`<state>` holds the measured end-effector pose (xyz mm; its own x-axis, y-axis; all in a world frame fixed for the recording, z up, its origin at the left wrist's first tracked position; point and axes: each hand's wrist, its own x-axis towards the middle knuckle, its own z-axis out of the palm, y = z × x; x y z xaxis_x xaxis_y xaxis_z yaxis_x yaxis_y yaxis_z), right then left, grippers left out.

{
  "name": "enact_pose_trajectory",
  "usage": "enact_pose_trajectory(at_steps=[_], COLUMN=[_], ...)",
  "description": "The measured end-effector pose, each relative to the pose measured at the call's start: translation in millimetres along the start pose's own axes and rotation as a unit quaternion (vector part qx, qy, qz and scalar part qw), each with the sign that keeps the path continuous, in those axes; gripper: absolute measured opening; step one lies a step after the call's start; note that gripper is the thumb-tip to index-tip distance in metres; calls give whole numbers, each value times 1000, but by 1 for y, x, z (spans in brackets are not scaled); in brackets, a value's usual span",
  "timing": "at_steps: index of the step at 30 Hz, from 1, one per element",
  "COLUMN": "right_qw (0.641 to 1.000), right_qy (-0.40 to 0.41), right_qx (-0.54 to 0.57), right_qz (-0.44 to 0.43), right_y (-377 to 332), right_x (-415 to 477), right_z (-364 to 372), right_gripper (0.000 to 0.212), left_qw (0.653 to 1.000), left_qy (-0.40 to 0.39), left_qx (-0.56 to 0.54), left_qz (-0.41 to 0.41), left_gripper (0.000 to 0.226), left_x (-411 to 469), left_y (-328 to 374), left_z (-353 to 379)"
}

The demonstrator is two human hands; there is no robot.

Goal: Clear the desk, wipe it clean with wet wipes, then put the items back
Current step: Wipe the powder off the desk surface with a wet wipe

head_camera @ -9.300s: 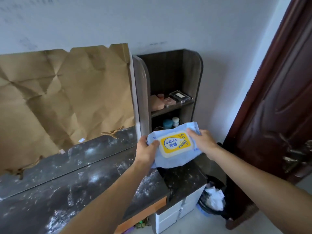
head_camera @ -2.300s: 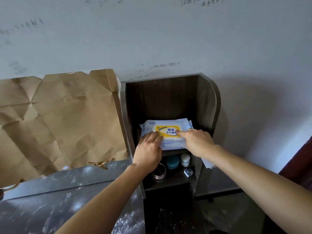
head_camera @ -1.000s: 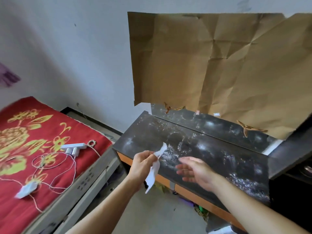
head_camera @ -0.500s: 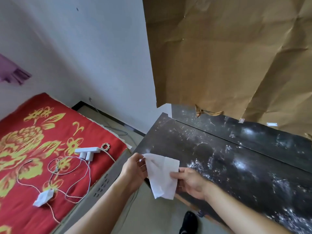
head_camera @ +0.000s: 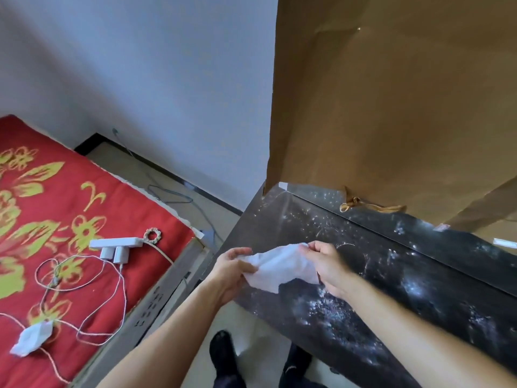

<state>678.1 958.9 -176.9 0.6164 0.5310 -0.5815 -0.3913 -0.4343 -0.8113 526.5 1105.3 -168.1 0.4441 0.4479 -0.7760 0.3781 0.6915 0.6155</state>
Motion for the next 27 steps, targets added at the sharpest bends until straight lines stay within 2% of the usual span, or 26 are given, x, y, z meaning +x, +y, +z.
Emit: enact_pose_trajectory(at_steps=[3, 6, 10, 12, 16, 21, 24, 27], right_qw=[995, 988, 977, 971, 948, 879, 843, 839], right_qy=[91, 149, 210, 237, 294, 347, 340, 229], right_qx=[-35, -33, 7, 0, -123, -327, -414, -485], right_qz=[-23, 10, 30, 35, -11, -1, -40, -88], right_y=[9, 12, 7, 5, 13, 22, 22, 27], right_x=[12, 18, 25, 32, 50, 67, 68, 68], right_z=[9, 23, 45, 52, 55, 53, 61, 88], right_gripper=[20, 18, 33, 31, 11, 10, 12, 19], left_qw=[999, 998, 990, 983, 967, 930, 907, 888], left_qy=[-4, -2, -87, -100, -83, -8, 32, 49], left_qx=[38, 60, 103, 150, 240, 355, 406, 443], left_qz=[3, 13, -45, -41, 27, 95, 111, 117], left_gripper=[48, 44, 56, 59, 55, 43, 38, 32], left_x=[20, 40, 64, 75, 103, 128, 133, 136], left_y=[10, 26, 45, 52, 63, 68, 65, 53], left_z=[-3, -8, -16, -18, -21, -34, -56, -75])
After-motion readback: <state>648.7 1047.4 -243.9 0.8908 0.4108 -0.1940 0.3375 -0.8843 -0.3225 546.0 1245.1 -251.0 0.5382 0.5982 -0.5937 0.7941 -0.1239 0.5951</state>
